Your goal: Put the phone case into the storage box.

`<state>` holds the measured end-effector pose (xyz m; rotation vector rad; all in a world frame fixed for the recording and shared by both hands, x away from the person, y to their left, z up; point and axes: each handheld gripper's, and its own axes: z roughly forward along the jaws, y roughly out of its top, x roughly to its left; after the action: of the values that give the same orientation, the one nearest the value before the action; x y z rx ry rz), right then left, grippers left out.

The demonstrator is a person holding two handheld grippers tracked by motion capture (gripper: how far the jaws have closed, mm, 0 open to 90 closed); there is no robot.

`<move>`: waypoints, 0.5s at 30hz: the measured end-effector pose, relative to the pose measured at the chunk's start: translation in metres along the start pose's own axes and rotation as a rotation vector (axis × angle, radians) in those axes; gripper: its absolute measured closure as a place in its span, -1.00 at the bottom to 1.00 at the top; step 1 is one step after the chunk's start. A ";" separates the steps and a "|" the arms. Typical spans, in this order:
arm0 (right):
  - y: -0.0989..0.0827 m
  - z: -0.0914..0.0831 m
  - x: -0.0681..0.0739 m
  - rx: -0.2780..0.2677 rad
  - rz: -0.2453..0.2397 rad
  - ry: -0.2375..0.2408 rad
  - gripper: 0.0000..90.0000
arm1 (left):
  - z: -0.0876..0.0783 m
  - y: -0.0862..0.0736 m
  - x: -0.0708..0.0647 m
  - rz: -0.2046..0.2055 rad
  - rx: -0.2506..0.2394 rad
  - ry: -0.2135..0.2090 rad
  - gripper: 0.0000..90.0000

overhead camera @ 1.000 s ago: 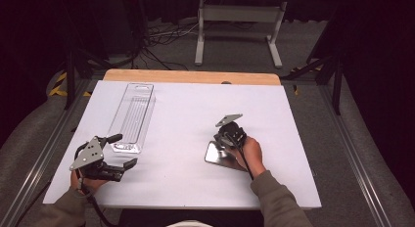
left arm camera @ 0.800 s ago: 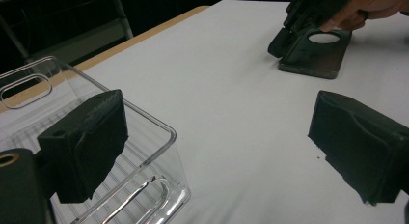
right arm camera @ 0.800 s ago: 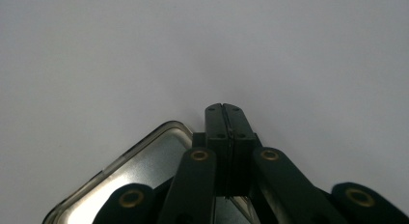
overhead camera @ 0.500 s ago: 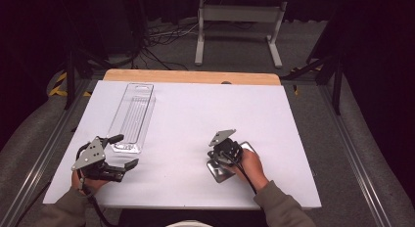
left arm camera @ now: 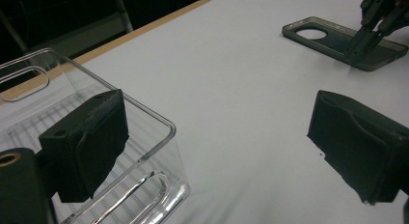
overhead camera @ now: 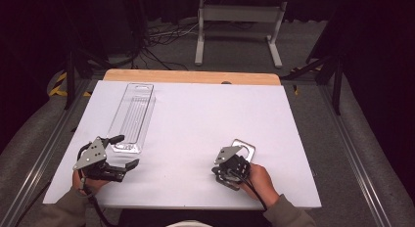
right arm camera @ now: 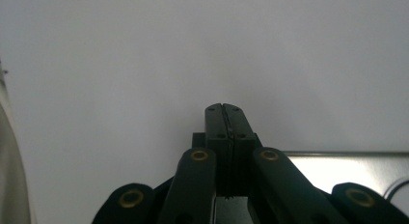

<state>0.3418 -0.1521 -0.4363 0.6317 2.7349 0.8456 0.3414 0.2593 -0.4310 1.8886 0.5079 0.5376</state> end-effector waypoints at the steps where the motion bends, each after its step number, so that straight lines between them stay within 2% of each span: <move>1: -0.004 -0.003 0.001 0.000 -0.003 0.000 1.00 | 0.000 0.000 0.000 0.001 0.002 0.000 -0.84; 4: -0.013 -0.009 0.004 -0.001 -0.005 -0.006 1.00 | 0.000 0.000 0.000 -0.003 0.000 -0.003 -0.83; 11: -0.030 -0.020 0.003 -0.017 0.027 -0.009 1.00 | 0.000 0.000 0.000 -0.009 -0.008 0.001 -0.83; 15: -0.037 -0.025 0.001 -0.014 0.035 -0.013 1.00 | 0.000 0.000 0.000 -0.002 0.004 -0.003 -0.83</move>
<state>0.3201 -0.1913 -0.4369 0.6822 2.7110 0.8651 0.3418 0.2593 -0.4310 1.8924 0.5092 0.5334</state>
